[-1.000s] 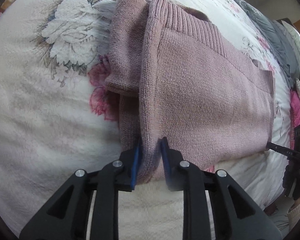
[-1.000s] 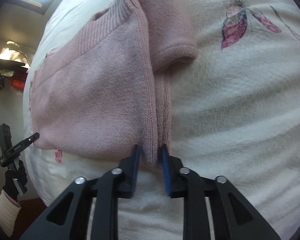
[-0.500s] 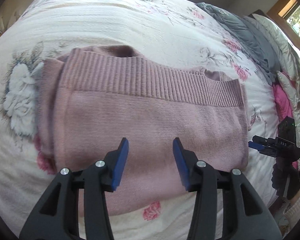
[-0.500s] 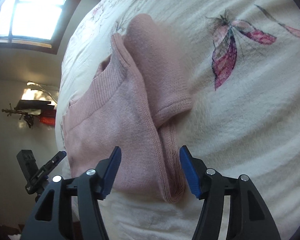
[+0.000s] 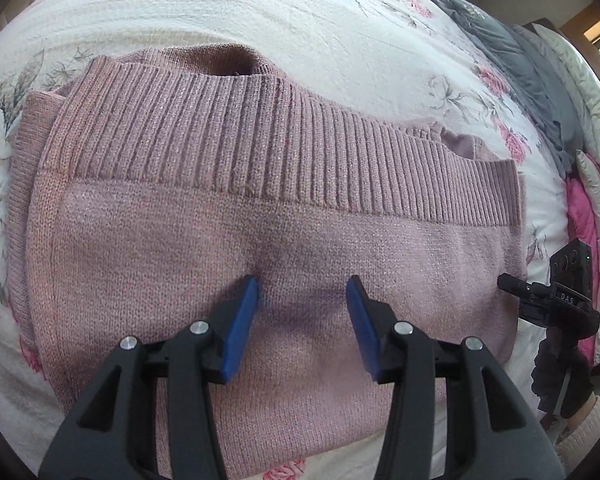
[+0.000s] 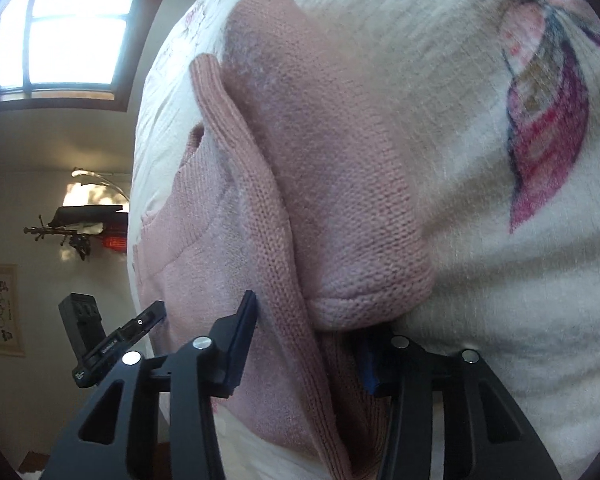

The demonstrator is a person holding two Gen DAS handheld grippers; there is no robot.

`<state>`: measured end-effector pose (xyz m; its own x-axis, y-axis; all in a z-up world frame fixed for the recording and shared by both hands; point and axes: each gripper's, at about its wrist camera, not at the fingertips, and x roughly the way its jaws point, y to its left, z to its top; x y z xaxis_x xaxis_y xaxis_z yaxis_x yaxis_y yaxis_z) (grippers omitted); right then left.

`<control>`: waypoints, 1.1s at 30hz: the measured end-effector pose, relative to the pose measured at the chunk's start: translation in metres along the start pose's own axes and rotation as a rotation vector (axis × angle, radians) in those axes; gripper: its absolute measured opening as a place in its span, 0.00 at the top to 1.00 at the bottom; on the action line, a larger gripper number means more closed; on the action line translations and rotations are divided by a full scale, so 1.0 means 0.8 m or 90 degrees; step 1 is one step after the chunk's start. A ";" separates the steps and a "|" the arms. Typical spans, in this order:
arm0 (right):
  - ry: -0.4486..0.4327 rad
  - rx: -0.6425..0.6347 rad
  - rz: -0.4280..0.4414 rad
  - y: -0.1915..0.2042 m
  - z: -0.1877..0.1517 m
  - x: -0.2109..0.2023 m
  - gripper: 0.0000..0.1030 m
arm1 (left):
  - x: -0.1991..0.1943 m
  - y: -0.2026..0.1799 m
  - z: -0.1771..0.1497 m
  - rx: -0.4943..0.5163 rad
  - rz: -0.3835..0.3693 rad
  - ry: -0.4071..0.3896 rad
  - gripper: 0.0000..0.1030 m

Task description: Fold small clothes

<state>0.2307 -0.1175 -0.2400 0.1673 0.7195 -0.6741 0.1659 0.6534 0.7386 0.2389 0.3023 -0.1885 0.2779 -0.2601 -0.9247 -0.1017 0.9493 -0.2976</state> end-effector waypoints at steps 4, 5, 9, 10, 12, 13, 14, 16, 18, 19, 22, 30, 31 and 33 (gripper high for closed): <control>-0.003 0.009 -0.004 -0.001 -0.002 0.003 0.62 | 0.003 0.000 -0.001 0.004 0.002 -0.001 0.55; -0.003 0.010 -0.006 -0.003 -0.003 0.001 0.62 | 0.003 0.000 -0.001 0.003 0.002 -0.001 0.55; -0.003 0.017 -0.013 0.002 -0.005 0.001 0.62 | 0.005 0.001 0.000 -0.003 -0.004 -0.001 0.55; -0.003 0.018 -0.013 0.001 -0.003 0.000 0.62 | 0.005 0.002 0.000 -0.004 -0.006 -0.001 0.55; -0.005 0.026 -0.012 0.001 -0.003 -0.001 0.62 | 0.005 0.003 0.001 -0.005 -0.011 0.001 0.55; -0.006 0.031 -0.010 0.002 -0.004 -0.003 0.62 | 0.004 0.004 0.001 -0.007 -0.015 0.003 0.55; -0.008 0.034 -0.007 0.003 -0.004 -0.004 0.63 | 0.002 0.005 0.001 -0.011 -0.019 0.006 0.55; -0.013 0.033 0.010 0.015 -0.006 -0.010 0.67 | -0.006 0.008 0.003 -0.023 -0.032 0.009 0.55; -0.020 0.012 0.033 0.038 -0.006 -0.017 0.68 | -0.018 0.013 0.002 -0.034 -0.047 0.003 0.55; -0.022 -0.004 0.041 0.053 -0.006 -0.019 0.68 | -0.026 0.016 0.001 -0.038 -0.055 -0.003 0.55; -0.017 -0.071 0.051 0.114 -0.003 -0.020 0.69 | -0.047 0.029 -0.003 -0.050 -0.087 -0.018 0.55; 0.083 -0.287 0.014 0.285 -0.025 0.062 0.75 | -0.087 0.069 -0.007 -0.095 -0.158 -0.054 0.54; 0.101 -0.317 -0.014 0.299 -0.031 0.079 0.76 | -0.089 0.075 -0.007 -0.104 -0.162 -0.057 0.54; 0.144 -0.325 0.001 0.313 -0.043 0.110 0.80 | -0.091 0.088 -0.009 -0.121 -0.161 -0.059 0.53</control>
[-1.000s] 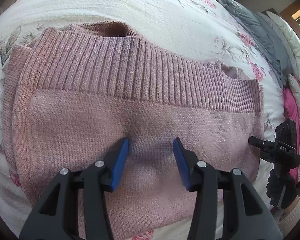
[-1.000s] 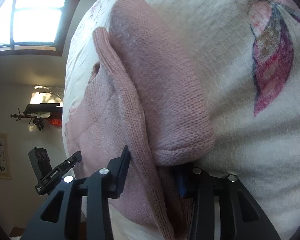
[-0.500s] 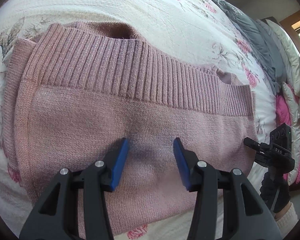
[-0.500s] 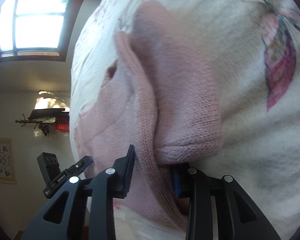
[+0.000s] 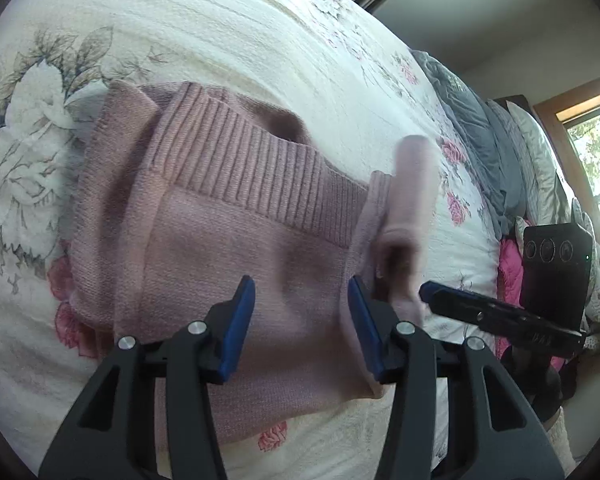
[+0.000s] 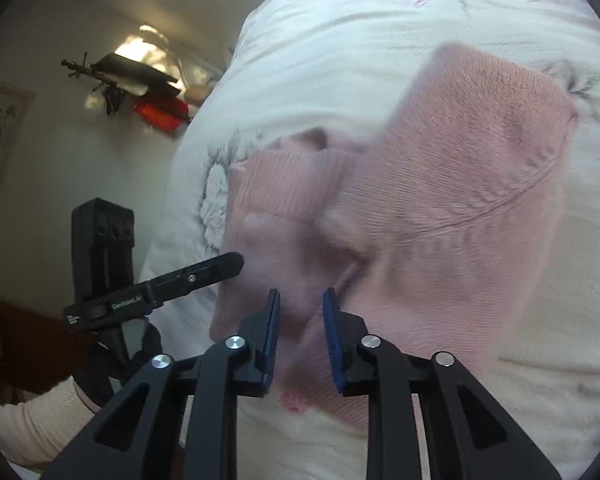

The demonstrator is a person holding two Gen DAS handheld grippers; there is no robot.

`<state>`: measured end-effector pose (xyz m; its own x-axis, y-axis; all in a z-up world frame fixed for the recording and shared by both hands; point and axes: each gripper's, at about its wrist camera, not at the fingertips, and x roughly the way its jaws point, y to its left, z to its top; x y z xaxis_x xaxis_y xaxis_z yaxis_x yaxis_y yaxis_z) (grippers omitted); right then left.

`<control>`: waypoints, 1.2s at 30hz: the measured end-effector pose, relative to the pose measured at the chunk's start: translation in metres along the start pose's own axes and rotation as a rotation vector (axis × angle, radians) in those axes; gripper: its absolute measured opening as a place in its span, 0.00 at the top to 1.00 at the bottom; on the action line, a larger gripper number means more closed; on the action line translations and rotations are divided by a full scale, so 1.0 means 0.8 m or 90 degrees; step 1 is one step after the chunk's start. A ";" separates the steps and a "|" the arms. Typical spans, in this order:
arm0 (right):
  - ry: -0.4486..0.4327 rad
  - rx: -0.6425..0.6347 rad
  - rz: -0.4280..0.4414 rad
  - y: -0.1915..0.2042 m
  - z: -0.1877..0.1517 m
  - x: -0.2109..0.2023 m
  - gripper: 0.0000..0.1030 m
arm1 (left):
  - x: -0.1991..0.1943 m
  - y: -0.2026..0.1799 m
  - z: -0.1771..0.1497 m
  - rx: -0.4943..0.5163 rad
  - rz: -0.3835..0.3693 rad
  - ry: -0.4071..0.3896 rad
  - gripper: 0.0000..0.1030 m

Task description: Fold small clothes

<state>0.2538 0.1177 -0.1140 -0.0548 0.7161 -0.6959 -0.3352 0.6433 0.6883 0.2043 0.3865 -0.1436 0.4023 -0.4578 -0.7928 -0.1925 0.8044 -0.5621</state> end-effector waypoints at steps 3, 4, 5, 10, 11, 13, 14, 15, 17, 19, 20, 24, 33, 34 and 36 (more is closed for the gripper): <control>0.034 -0.005 -0.012 0.009 -0.002 0.033 0.80 | -0.005 0.017 -0.002 -0.027 -0.008 0.000 0.53; 0.040 -0.002 -0.011 0.010 -0.004 0.038 0.80 | -0.007 0.021 -0.003 -0.033 -0.010 0.001 0.53; 0.041 0.006 -0.004 0.008 -0.007 0.040 0.80 | -0.008 0.024 -0.003 -0.036 -0.012 0.003 0.53; -0.003 0.028 0.016 -0.007 -0.042 -0.008 0.67 | 0.002 0.000 0.000 -0.019 -0.052 0.013 0.49; -0.018 0.034 0.024 -0.011 -0.051 -0.025 0.64 | 0.008 -0.008 0.003 -0.014 -0.062 0.017 0.46; -0.054 0.049 0.018 -0.022 -0.069 -0.058 0.57 | 0.024 -0.027 0.010 -0.003 -0.078 0.029 0.43; -0.067 0.060 0.000 -0.029 -0.078 -0.071 0.53 | 0.034 -0.037 0.012 0.001 -0.085 0.036 0.41; -0.075 0.072 -0.025 -0.042 -0.088 -0.084 0.53 | 0.046 -0.047 0.016 0.003 -0.095 0.047 0.39; -0.084 0.107 -0.053 -0.072 -0.106 -0.101 0.53 | 0.071 -0.063 0.019 0.003 -0.112 0.068 0.36; -0.090 0.161 -0.059 -0.106 -0.123 -0.108 0.53 | 0.098 -0.076 0.023 -0.003 -0.111 0.089 0.36; -0.094 0.173 -0.066 -0.118 -0.129 -0.110 0.53 | 0.110 -0.081 0.025 -0.006 -0.110 0.097 0.36; -0.098 0.218 -0.077 -0.159 -0.147 -0.104 0.53 | 0.150 -0.092 0.030 -0.001 -0.084 0.130 0.36; -0.086 0.244 -0.154 -0.194 -0.156 -0.070 0.35 | 0.178 -0.116 0.031 0.015 -0.041 0.133 0.35; -0.086 0.249 -0.154 -0.197 -0.156 -0.067 0.34 | 0.177 -0.118 0.030 0.017 -0.042 0.131 0.42; -0.084 0.253 -0.164 -0.200 -0.152 -0.057 0.32 | 0.177 -0.122 0.028 0.023 -0.041 0.128 0.53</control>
<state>0.1954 -0.0509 -0.2175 0.1106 0.5318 -0.8396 0.0646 0.8392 0.5400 0.3000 0.2513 -0.1959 0.2260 -0.5715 -0.7889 -0.1390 0.7826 -0.6068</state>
